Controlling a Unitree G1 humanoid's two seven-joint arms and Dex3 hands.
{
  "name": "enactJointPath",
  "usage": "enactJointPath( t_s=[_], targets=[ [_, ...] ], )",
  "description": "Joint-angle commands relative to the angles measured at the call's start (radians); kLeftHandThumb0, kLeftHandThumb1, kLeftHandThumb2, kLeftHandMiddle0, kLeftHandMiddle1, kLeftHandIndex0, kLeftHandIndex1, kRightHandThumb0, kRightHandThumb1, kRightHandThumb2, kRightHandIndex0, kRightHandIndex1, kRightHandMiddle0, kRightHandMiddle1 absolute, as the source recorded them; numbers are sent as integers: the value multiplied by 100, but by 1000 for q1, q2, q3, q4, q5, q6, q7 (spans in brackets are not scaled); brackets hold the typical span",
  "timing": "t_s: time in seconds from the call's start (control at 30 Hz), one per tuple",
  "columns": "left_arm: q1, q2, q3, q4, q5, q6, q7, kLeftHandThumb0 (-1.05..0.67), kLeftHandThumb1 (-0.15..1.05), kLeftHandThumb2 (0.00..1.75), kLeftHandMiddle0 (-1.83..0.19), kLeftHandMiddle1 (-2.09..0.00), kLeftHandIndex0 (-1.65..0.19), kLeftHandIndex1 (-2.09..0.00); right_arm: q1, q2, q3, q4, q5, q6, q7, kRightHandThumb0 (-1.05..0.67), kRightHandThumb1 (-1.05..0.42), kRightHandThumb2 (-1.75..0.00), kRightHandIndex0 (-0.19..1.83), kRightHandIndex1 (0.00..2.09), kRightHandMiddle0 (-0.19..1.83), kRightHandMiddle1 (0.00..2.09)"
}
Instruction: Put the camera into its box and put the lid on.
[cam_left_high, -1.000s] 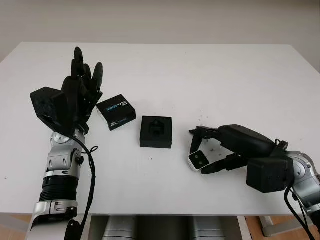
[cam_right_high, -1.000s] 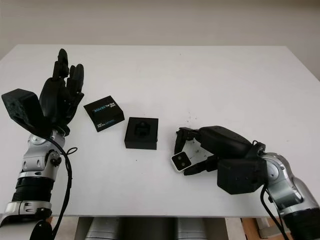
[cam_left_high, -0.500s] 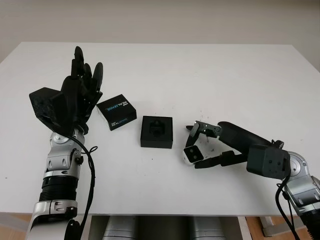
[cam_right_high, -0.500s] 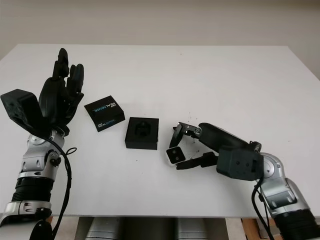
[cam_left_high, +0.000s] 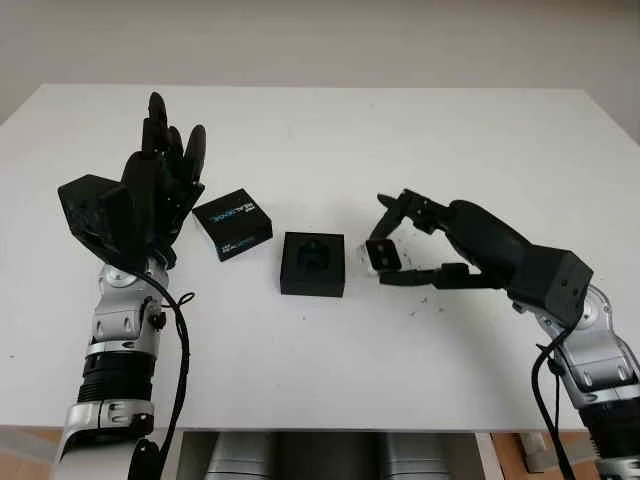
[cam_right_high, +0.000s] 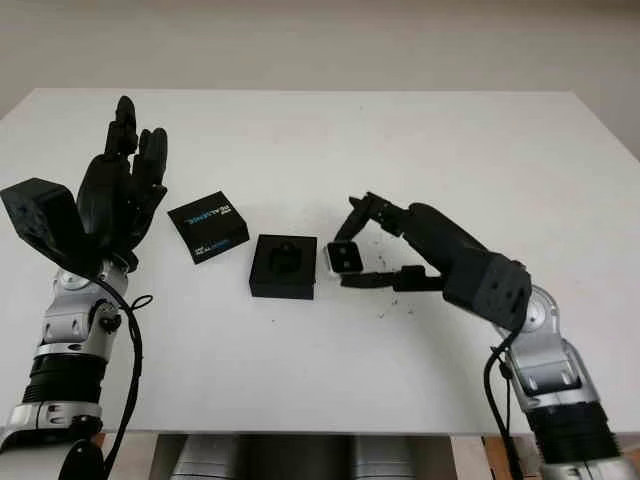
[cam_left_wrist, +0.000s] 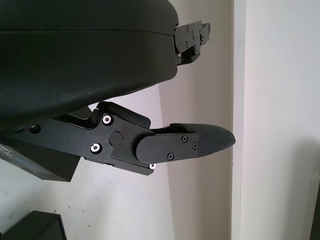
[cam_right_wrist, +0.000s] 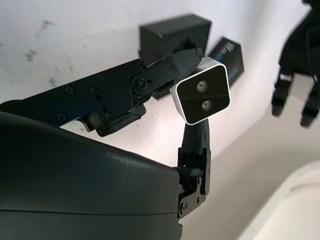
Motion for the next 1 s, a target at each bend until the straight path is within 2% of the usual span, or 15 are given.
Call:
enactJointPath(
  t_s=[0.0, 0.4, 0.7, 0.97],
  targets=[
    [6, 3, -4, -11, 5, 0, 3, -62, 105, 48, 19, 0, 19, 0, -40, 24, -4, 20, -5, 16, -19, -45, -104, -6, 11, 1, 24, 175],
    [12, -14, -10, -35, 3, 3, 25, -62, 105, 49, 19, 0, 19, 0, -136, 122, 43, 88, -70, 118, -83, -47, -104, -6, 15, 5, 25, 186],
    [7, -21, -13, -28, 8, -5, 27, -63, 105, 47, 19, 0, 19, 0, -127, 202, 96, -44, -152, 420, -153, -42, -101, -5, 23, 9, 23, 183],
    [-12, -24, -20, -3, 18, -4, 36, -63, 105, 49, 19, 0, 19, 0, -109, 234, 133, -109, -195, 529, -181, -38, -101, -5, 25, 8, 24, 176]
  ],
)
